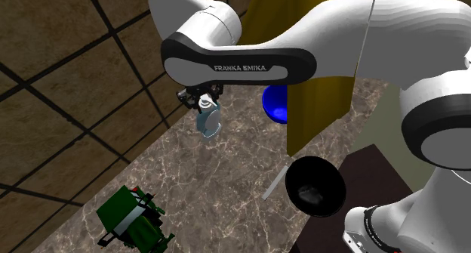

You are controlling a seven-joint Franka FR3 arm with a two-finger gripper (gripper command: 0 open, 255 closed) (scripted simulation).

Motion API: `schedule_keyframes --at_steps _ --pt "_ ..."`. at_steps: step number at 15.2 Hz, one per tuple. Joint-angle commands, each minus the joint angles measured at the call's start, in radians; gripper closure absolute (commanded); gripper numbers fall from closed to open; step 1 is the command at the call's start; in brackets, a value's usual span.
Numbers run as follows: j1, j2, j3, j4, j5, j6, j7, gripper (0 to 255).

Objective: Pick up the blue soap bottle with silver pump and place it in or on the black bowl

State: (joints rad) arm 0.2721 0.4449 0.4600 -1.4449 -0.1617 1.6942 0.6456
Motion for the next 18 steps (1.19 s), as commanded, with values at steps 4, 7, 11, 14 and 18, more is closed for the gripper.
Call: schedule_keyframes --at_steps 4,7,11,14,18 --pt "0.0 0.0 0.0 0.0 0.0 0.0 0.0 255" --pt "0.001 -0.002 0.0 0.011 0.001 -0.012 -0.001 255" --pt "0.005 -0.005 0.002 0.061 0.003 -0.064 -0.002 255" --pt "0.01 -0.005 0.004 0.102 0.004 -0.105 -0.003 255" --pt "0.018 0.0 0.005 0.164 0.002 -0.162 -0.004 255"
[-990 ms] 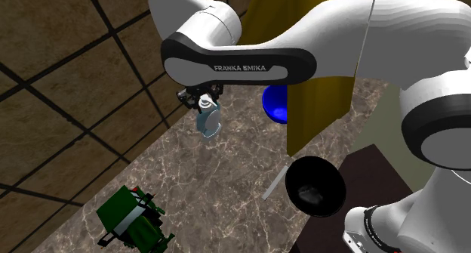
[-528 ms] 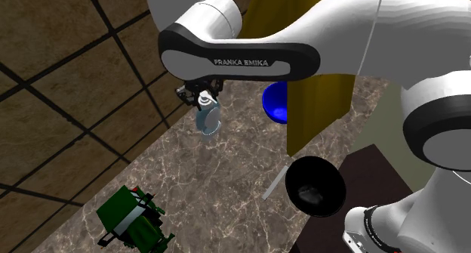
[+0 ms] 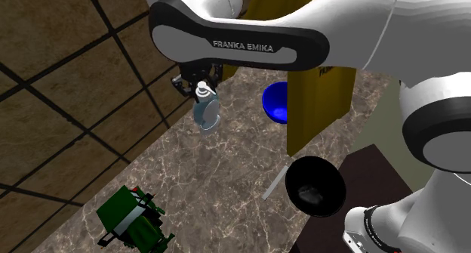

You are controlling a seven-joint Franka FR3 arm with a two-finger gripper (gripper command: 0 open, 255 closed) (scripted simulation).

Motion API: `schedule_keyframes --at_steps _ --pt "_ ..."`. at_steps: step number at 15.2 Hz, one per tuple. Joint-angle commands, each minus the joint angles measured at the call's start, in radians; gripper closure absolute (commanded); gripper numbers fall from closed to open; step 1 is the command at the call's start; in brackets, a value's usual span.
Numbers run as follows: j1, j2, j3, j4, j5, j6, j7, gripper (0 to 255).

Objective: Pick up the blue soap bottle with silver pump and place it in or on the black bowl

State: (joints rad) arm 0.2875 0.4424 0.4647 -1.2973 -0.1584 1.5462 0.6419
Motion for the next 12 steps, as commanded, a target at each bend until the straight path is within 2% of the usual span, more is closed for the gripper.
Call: schedule_keyframes --at_steps 1,12 --pt "0.005 0.005 0.0 0.033 -0.002 -0.028 0.0 255" --pt "0.049 0.058 -0.001 0.268 -0.022 -0.21 0.001 255"
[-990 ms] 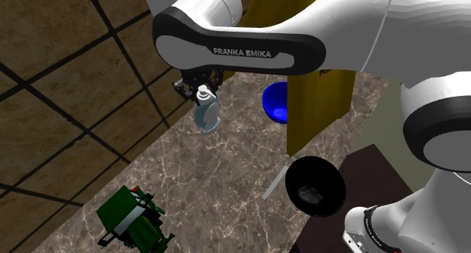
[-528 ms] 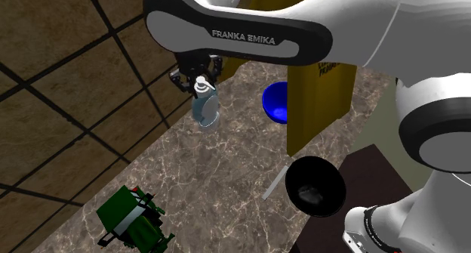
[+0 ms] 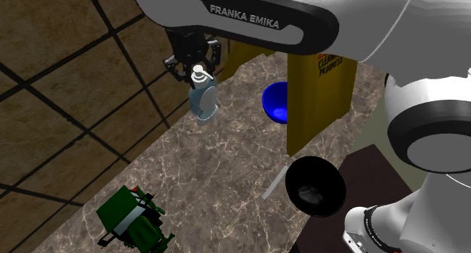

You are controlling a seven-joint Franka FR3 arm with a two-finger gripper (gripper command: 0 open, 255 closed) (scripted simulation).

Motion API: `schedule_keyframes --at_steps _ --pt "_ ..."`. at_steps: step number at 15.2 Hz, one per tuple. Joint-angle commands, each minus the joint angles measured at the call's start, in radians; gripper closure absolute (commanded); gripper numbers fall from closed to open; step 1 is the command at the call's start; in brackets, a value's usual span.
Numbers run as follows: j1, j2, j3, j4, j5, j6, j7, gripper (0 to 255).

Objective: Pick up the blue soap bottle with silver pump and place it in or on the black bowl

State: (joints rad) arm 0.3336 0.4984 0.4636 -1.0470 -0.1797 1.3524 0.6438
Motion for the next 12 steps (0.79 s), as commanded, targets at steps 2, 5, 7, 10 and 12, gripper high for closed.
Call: schedule_keyframes --at_steps 2,5,7,10,12 --pt "0.016 0.02 -0.002 0.076 -0.009 -0.055 -0.001 255" --pt "0.043 0.058 -0.005 0.182 -0.024 -0.123 -0.002 255" --pt "0.068 0.094 -0.01 0.274 -0.038 -0.177 -0.004 255" --pt "0.036 0.029 0.002 0.193 -0.018 -0.161 -0.001 255" --pt "-0.039 -0.11 0.027 -0.01 0.033 -0.096 -0.006 255"
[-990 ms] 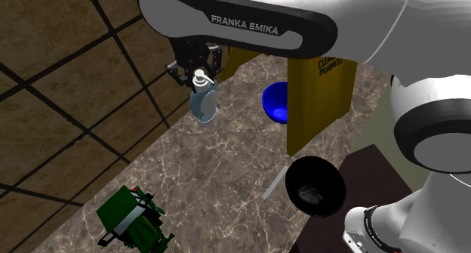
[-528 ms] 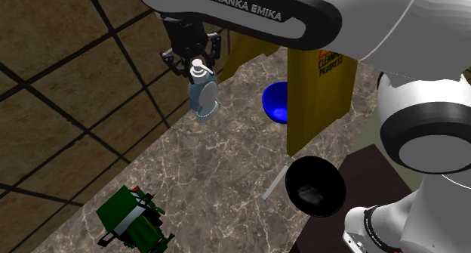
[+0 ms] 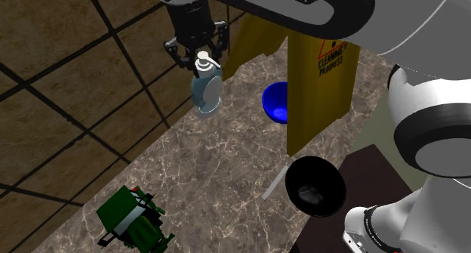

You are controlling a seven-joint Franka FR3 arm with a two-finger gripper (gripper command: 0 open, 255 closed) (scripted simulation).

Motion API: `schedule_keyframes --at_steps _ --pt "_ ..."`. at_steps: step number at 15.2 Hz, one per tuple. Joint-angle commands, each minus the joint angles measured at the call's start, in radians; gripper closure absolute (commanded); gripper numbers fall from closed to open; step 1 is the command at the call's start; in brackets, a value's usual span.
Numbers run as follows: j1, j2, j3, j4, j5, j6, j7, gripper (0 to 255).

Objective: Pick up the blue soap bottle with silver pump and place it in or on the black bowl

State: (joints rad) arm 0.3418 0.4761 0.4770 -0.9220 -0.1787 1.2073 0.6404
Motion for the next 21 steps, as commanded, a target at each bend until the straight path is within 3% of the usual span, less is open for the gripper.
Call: schedule_keyframes --at_steps 1,5,9,15,21 --pt "-0.075 -0.147 0.018 -0.213 0.057 0.071 -0.009 255" --pt "-0.149 -0.358 0.013 -0.451 0.15 0.12 -0.055 255" --pt "-0.188 -0.545 -0.014 -0.626 0.228 0.126 -0.112 255" --pt "-0.2 -0.793 -0.078 -0.817 0.307 0.085 -0.195 255" --pt "-0.185 -1.01 -0.15 -0.947 0.342 0.001 -0.26 255"
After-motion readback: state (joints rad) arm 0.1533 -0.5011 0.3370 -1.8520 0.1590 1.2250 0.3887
